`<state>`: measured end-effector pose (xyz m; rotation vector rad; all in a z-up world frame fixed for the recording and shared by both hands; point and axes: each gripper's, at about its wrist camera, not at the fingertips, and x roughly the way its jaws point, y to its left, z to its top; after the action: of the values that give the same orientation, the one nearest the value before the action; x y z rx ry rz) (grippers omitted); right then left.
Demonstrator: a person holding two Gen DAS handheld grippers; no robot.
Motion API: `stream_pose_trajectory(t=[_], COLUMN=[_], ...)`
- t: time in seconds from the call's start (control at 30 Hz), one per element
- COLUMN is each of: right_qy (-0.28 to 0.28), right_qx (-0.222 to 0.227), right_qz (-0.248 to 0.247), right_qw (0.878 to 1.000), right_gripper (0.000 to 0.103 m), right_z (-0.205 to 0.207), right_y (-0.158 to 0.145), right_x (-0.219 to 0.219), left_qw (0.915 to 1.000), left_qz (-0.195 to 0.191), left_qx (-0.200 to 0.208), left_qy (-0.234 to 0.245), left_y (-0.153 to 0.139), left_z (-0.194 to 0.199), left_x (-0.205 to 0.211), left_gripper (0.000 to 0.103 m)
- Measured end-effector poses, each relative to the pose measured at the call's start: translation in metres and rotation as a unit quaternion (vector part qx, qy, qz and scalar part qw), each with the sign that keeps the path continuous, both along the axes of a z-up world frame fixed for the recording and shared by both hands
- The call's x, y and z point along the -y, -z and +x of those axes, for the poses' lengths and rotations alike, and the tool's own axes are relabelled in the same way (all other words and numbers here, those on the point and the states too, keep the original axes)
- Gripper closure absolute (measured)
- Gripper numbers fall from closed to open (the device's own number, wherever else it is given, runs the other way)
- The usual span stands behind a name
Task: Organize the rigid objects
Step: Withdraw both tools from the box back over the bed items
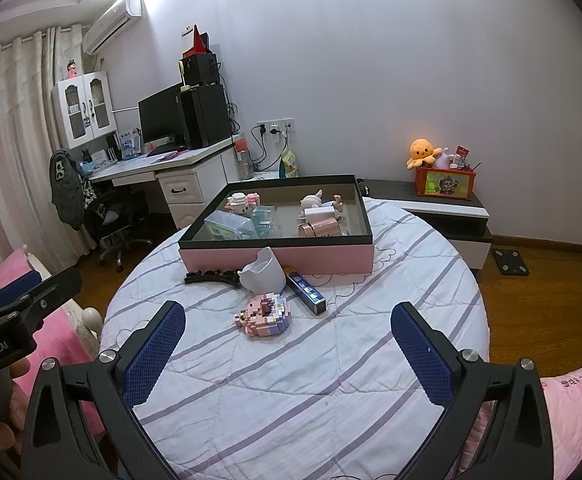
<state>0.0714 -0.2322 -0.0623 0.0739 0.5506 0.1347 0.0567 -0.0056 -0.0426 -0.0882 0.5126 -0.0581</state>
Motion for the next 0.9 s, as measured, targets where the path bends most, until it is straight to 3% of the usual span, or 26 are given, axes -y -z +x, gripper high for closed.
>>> stream_pose_trajectory(t=[0.53,0.9], right_qy=[-0.002,-0.02], right_qx=[-0.064,-0.113], right_qz=[-0.031,-0.044], right_qw=[0.997,0.992], right_gripper=[0.0,0.0], right_z=[0.042,0.095], right_y=[0.045,0.075], right_x=[0.011,0.034], left_qw=[0.9988,0.9946], left_qz=[-0.003,0.003], left_qx=[-0.048,-0.091], left_qy=[0.007,0.05], left_y=[0.042,0.077], left_z=[0.03,0.076], left_x=[0.007,0.05], left_gripper=[0.0,0.0])
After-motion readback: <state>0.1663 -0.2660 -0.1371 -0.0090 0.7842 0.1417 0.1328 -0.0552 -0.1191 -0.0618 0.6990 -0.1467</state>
